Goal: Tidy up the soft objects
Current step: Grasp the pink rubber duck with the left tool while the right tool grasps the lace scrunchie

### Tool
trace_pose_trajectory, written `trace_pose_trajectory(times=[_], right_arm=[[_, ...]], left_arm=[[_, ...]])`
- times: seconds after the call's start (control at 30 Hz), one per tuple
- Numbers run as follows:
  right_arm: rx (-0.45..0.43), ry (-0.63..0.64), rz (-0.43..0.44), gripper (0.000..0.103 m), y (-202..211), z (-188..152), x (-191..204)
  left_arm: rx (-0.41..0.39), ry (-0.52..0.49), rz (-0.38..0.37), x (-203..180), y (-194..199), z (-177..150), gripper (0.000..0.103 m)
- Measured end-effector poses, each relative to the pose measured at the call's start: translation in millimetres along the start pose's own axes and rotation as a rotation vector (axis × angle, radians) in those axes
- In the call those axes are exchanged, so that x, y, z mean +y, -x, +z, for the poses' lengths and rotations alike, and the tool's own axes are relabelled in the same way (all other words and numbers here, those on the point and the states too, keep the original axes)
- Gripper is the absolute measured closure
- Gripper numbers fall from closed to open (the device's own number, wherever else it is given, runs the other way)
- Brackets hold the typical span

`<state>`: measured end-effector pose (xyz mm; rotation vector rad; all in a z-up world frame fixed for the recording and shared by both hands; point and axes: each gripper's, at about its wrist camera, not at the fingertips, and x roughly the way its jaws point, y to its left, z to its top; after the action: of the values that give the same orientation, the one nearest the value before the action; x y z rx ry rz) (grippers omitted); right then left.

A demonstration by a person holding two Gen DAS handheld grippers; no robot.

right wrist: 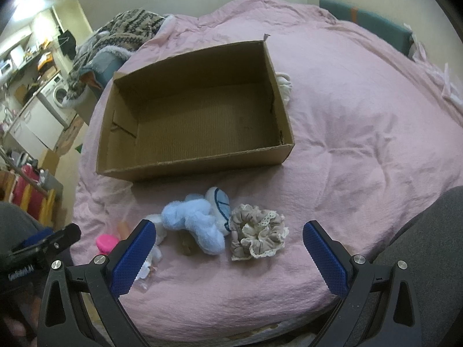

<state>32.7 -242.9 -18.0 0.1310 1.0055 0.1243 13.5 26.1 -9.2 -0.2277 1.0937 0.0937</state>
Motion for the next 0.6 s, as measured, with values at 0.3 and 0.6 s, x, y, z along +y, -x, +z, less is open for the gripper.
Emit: trace_pose_trajectory(times=[0.3, 0.6], right_arm=[[0.027, -0.078, -0.011, 0.0, -7.8, 18.6, -26.6], [0.054, -0.104, 0.005, 0.0, -15.9, 16.6, -33.7]], left_arm=[[0.272, 0.111, -0.01, 28.4, -50.2, 25.9, 0.001], [0.416, 0.117, 0.01, 23.6, -95.6, 11.5, 0.029]])
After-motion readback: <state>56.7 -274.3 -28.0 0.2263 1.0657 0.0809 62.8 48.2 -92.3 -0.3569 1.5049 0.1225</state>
